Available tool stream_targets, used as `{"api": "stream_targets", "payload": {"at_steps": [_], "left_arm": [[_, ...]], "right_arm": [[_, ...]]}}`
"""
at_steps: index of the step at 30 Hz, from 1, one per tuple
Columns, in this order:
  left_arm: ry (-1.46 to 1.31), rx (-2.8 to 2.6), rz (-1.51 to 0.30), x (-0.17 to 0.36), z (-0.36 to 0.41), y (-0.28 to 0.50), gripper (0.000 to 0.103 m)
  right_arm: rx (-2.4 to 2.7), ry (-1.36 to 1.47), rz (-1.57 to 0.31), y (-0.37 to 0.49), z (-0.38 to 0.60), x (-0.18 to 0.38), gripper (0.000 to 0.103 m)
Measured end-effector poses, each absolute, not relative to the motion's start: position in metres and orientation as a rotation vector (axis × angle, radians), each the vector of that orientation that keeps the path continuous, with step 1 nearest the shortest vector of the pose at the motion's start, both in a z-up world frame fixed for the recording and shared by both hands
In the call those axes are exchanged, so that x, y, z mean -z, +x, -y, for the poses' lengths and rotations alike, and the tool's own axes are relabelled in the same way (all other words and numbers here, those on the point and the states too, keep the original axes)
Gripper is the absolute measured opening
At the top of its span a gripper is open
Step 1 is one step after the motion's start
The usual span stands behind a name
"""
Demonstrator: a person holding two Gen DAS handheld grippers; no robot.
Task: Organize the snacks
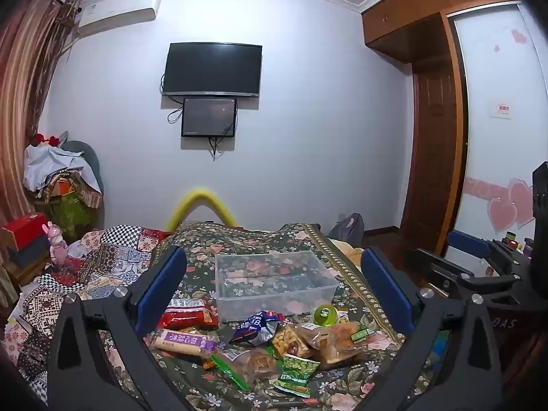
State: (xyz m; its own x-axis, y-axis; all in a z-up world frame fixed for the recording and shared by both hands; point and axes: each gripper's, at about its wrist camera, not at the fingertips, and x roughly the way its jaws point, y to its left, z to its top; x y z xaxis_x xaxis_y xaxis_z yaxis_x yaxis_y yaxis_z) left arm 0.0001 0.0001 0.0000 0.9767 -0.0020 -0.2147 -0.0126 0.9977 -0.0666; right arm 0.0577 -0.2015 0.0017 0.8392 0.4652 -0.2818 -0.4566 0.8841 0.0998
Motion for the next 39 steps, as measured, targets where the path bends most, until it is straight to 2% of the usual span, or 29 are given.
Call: {"api": "stream_targets", "payload": {"at_steps": [39], "left_arm": [[-0.045, -0.055, -0.225, 0.01, -0.006, 0.002, 0.103]], "right_arm": [[-0.46, 0.021, -0.301, 0.057, 0.198, -0.005, 0.103]]}}
